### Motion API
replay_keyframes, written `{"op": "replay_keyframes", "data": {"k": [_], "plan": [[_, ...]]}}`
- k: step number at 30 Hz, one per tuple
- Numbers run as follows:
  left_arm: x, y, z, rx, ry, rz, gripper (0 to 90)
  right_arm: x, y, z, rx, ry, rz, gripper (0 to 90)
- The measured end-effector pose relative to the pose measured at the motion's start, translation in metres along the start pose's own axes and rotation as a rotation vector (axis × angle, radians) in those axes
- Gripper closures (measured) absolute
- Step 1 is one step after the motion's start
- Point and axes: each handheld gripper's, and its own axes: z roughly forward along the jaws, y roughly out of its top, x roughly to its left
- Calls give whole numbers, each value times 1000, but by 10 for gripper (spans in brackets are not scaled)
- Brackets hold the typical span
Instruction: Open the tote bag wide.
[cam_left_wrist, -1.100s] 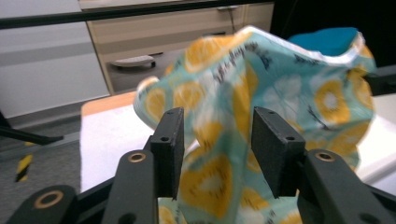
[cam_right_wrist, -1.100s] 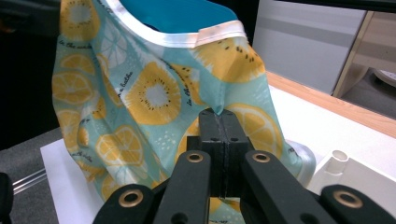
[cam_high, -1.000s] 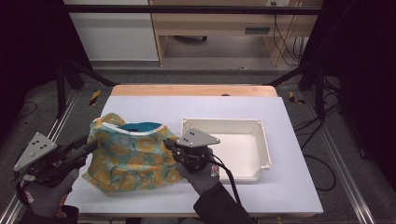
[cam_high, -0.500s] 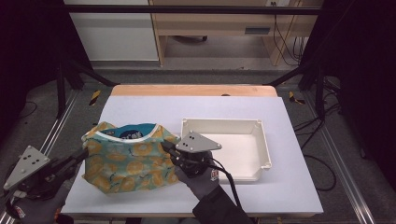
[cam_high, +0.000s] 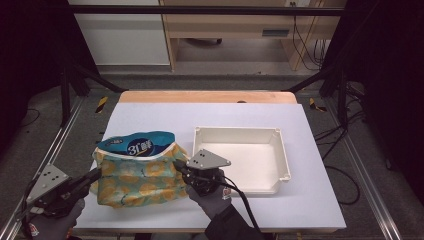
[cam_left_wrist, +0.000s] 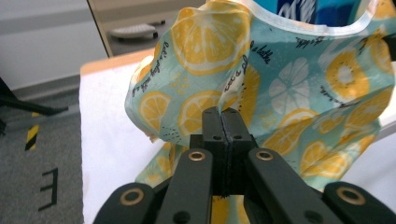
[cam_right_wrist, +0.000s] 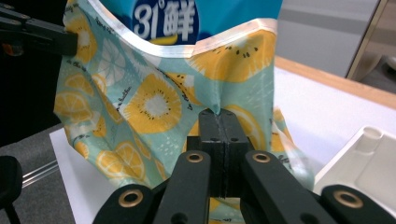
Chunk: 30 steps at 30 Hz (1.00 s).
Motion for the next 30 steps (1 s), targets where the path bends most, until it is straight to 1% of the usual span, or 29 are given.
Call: {"op": "replay_keyframes", "data": {"k": [4, 7, 12, 17, 21, 30], "plan": [[1, -7, 7, 30, -5, -2, 896, 0, -9, 5, 16, 0, 12, 900], [1, -11, 10, 39, -8, 1, 895, 0, -15, 7, 20, 1, 26, 900], [2, -18, 14, 48, -17, 5, 895, 1, -25, 11, 34, -5, 33, 900], [1, -26, 20, 68, -22, 14, 894, 3, -34, 16, 52, -8, 40, 900], [3, -33, 24, 86, -31, 5, 893, 5, -42, 21, 71, -10, 42, 900], [8, -47, 33, 151, -37, -5, 890, 8, -58, 32, 115, -11, 49, 900]]}}
